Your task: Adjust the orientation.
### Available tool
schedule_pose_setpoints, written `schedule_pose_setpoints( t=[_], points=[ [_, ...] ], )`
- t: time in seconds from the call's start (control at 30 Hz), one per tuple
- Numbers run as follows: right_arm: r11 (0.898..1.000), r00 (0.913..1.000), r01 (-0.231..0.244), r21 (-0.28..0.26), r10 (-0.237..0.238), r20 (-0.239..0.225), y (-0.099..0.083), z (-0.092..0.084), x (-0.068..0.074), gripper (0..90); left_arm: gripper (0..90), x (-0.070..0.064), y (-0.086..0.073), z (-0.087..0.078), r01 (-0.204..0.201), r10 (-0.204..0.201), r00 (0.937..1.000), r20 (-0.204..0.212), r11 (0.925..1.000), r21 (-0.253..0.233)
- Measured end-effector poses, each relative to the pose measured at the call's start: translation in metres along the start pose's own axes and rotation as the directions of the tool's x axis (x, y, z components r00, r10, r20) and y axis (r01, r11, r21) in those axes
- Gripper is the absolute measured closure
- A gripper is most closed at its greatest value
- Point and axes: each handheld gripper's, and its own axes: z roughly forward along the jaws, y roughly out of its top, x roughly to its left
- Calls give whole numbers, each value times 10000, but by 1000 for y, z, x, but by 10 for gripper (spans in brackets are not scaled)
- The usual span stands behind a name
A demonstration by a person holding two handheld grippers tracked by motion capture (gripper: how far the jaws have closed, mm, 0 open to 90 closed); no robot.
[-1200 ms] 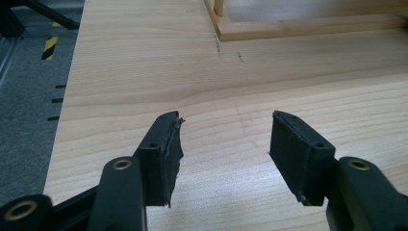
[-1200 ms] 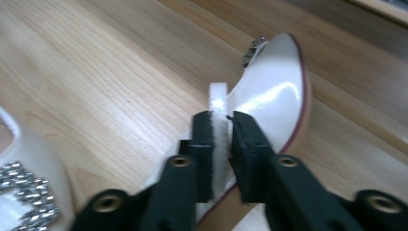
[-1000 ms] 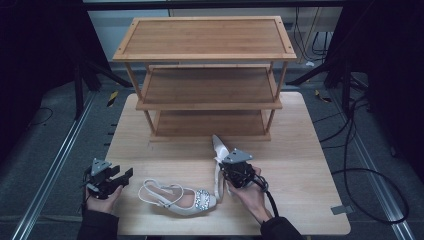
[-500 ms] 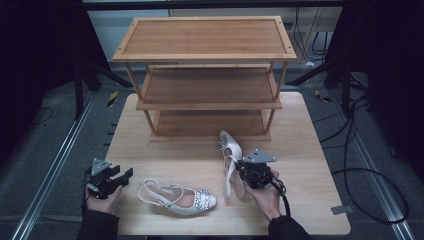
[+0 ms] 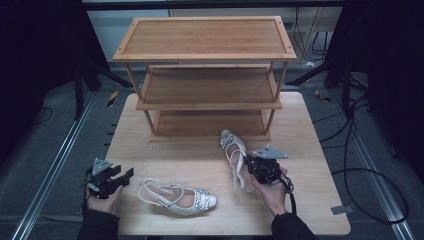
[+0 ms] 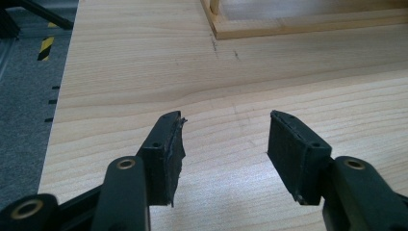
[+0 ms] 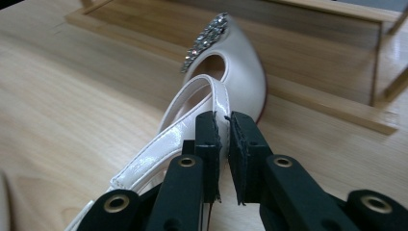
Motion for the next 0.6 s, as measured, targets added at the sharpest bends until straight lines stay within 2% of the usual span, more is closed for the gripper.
schedule_pose_setpoints(
  t=[0.13,0.2,0.27,0.3,0.33,0.37,0.4,0.5,0.6],
  points=[
    [9998,9997,-180,27,180,175,1,3,-9,825,452,-1,0,0,-50,50,10000,-3,10000,14],
    [9998,9986,-89,176,79,518,3,9,-17,824,453,-1,0,0,-56,56,10000,-9,10000,6],
    [9994,9978,-221,247,206,624,2,13,-24,823,453,-1,0,1,-64,64,10000,7,10000,39],
    [9990,9973,-319,310,297,679,1,14,-28,879,453,-1,0,1,-81,81,10000,2,10000,57],
    [9990,9973,-319,310,297,679,1,14,-28,879,454,-1,0,1,-81,81,10000,2,10000,57],
    [9984,9961,-406,396,373,805,0,16,-36,875,453,-2,0,2,-77,77,10000,7,10000,50],
    [9976,9960,-568,403,538,719,0,16,-39,870,454,-2,0,2,-97,97,10000,9,9999,44],
    [9987,9958,-475,201,458,791,1,13,-41,843,454,-2,0,1,-161,161,9999,-13,9999,40],
    [9996,9958,-250,-136,261,882,5,1,-43,781,453,-2,0,0,-139,139,9999,-6,9999,21]
  ],
)
